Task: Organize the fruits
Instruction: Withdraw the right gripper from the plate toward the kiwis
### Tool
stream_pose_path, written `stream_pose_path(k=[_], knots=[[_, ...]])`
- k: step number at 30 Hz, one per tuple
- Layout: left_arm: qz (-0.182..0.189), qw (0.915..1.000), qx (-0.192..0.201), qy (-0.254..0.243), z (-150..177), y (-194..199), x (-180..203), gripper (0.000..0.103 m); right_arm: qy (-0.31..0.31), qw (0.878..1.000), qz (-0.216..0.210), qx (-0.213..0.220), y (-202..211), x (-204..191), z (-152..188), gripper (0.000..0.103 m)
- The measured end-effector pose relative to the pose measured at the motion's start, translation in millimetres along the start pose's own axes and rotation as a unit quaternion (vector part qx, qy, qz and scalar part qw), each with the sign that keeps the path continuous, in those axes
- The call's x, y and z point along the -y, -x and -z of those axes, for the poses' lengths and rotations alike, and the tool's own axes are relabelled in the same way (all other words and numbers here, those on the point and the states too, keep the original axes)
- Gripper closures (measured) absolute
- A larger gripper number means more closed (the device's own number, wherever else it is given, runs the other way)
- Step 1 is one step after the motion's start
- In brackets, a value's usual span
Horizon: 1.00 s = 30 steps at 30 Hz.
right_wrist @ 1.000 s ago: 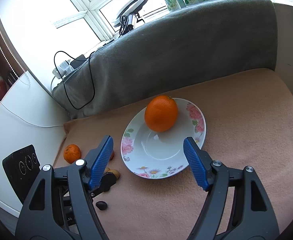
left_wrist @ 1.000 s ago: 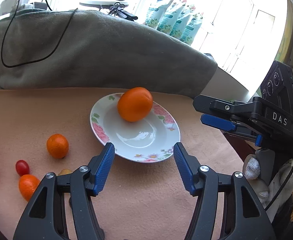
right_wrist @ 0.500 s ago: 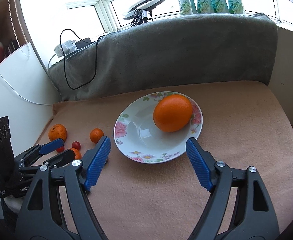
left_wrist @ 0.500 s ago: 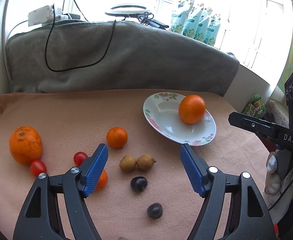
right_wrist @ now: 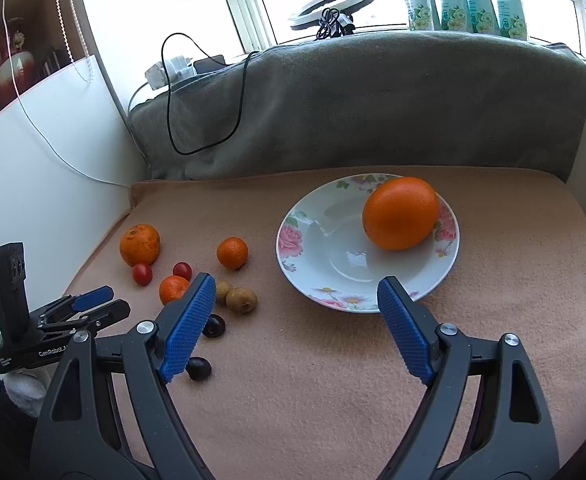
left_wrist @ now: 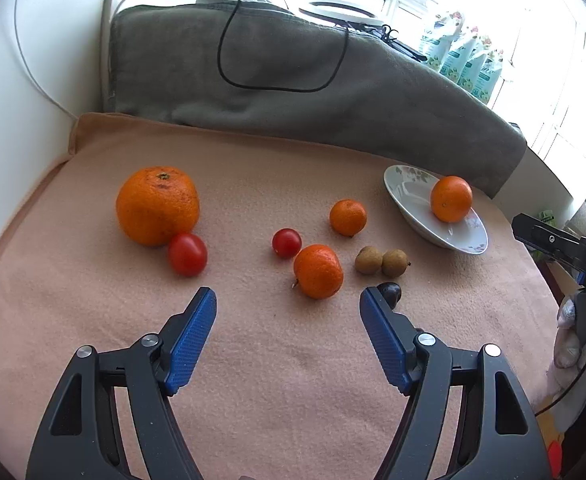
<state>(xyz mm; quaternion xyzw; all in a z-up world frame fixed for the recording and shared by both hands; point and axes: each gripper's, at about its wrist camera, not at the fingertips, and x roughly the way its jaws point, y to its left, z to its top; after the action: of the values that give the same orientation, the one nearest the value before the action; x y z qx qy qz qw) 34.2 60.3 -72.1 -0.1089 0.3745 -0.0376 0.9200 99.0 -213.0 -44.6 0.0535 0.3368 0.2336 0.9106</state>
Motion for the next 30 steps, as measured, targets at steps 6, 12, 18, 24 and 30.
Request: stream_pose_path(k=[6,12,18,24,30], knots=[[-0.004,0.9997,-0.001,0.022,11,10,-17,0.029,-0.006,1.0,-0.018,-0.02,-11,-9,5,0.018],[-0.01,0.9994,-0.002,0.033,13,10,-28,0.029,-0.004,0.998,-0.038,-0.046,-24,-19,11,0.023],[-0.009,0.9991,-0.006,0.042,11,5,-32,0.029,-0.001,0.996,-0.053,-0.065,-38,-25,14,0.036],[-0.008,0.9989,-0.013,0.043,7,-4,-32,0.031,-0.007,0.995,-0.06,-0.085,-58,-22,15,0.048],[-0.001,0.9987,-0.02,0.048,5,-10,-34,0.033,-0.009,0.993,-0.06,-0.097,-73,-24,16,0.052]])
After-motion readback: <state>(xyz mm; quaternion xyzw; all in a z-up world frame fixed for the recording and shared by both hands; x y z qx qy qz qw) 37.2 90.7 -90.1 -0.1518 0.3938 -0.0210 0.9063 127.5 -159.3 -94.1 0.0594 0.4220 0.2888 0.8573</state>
